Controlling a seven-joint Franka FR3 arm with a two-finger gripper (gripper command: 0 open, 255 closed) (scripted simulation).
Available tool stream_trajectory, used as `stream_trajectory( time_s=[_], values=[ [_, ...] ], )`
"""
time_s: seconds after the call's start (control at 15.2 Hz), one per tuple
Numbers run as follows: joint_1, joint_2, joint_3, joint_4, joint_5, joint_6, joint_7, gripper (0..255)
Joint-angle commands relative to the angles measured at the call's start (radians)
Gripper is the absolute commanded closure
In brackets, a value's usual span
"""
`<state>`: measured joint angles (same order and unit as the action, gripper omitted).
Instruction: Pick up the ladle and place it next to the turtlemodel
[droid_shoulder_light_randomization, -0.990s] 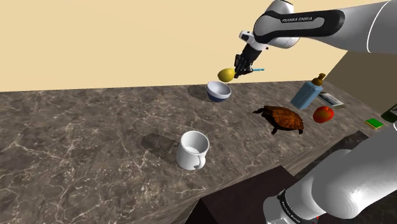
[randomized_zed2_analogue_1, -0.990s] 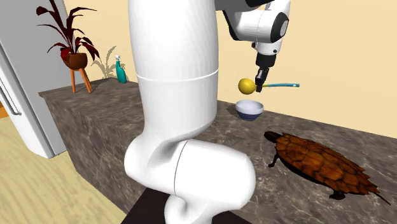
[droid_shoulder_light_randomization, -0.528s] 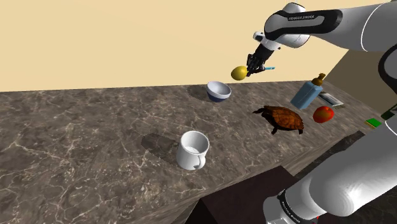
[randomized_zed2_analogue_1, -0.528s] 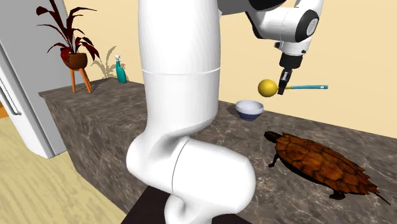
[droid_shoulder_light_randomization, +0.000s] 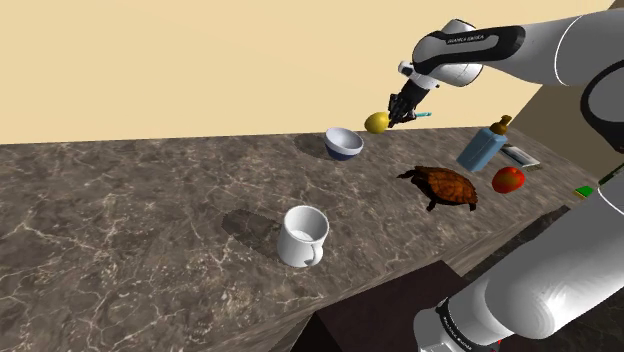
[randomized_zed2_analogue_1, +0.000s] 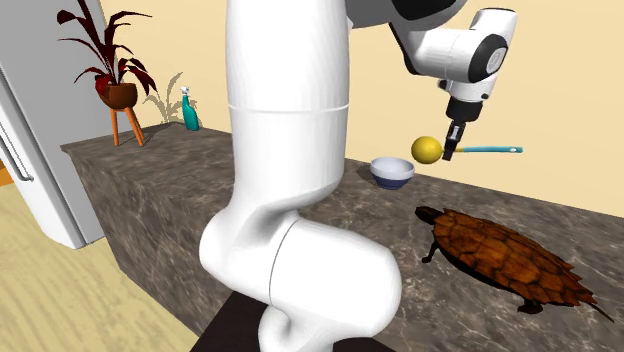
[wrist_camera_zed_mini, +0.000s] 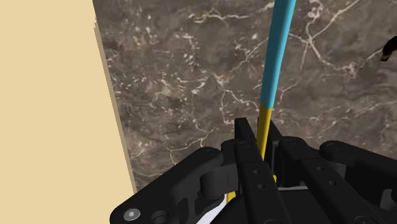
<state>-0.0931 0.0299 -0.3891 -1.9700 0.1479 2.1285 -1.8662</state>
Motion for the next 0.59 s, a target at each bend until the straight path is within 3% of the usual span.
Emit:
stream_trajectory(
  time_s=[0.0,0.53],
  values=[
    [0.0,0.01,0.0,-0.015,0.007,0.024,-0.007,255],
    [-0.002,0.051,0.002,-0.079,0.038,0.123,-0.036,255]
  ],
)
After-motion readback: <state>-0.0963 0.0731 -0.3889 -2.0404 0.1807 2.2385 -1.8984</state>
